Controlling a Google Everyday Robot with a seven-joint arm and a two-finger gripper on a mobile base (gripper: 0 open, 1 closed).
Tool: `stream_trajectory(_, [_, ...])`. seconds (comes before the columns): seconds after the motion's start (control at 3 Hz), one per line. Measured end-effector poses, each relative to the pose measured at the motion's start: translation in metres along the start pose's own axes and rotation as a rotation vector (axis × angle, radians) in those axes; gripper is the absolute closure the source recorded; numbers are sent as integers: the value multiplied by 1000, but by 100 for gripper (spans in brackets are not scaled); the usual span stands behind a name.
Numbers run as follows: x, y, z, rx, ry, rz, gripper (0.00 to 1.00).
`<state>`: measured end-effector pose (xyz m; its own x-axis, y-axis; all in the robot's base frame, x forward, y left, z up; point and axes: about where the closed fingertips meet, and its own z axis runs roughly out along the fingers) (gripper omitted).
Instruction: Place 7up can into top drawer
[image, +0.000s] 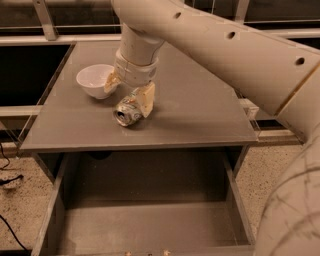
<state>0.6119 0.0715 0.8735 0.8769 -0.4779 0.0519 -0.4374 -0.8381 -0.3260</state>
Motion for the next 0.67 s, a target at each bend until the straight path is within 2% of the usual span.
stream_trajectory(0.67, [1,1,5,-20,-1,-5,24])
